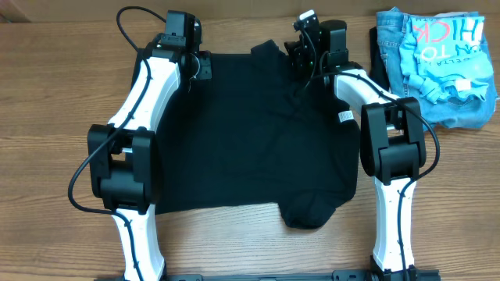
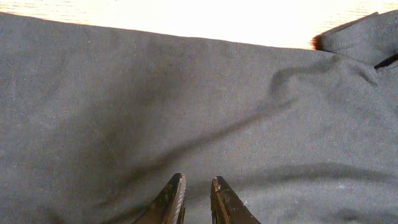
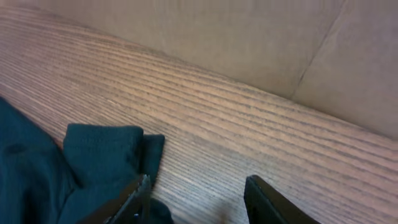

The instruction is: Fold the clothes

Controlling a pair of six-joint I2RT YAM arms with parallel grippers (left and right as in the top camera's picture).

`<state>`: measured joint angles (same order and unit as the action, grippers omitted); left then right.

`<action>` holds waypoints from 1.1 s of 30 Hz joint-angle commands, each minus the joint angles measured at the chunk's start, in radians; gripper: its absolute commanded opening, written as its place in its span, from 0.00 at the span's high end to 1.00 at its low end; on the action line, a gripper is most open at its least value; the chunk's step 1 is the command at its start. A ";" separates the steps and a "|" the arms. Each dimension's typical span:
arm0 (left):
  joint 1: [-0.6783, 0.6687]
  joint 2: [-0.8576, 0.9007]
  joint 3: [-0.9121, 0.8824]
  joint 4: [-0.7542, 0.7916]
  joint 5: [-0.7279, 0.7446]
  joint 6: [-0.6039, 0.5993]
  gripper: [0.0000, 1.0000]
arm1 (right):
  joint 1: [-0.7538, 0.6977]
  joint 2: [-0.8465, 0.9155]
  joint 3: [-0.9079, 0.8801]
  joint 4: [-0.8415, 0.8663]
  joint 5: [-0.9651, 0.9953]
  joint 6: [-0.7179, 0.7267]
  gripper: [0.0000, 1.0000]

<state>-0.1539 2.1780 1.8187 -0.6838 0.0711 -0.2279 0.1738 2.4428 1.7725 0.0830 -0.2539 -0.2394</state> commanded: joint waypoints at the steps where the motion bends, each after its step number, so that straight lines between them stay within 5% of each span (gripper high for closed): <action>1: -0.003 0.013 0.001 0.000 -0.004 0.027 0.82 | 0.023 0.025 0.009 0.001 0.013 0.003 0.48; 14: -0.003 0.013 0.001 -0.013 -0.038 0.042 0.81 | 0.034 0.069 0.009 -0.016 0.054 0.003 0.46; 28: -0.003 0.013 0.001 0.004 -0.038 0.049 0.81 | 0.074 0.086 0.009 -0.008 0.051 0.003 0.32; 29: -0.003 0.013 0.001 0.005 -0.038 0.049 0.81 | 0.074 0.086 0.009 -0.005 0.051 0.003 0.42; 32: -0.003 0.013 0.001 0.005 -0.038 0.049 0.81 | 0.074 0.086 0.009 -0.001 0.063 0.003 0.96; 33: -0.003 0.013 0.001 0.005 -0.038 0.049 0.81 | 0.072 0.086 0.009 0.013 0.103 0.003 0.96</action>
<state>-0.1539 2.1780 1.8187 -0.6834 0.0479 -0.2024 0.2455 2.5126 1.7729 0.0734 -0.2001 -0.2363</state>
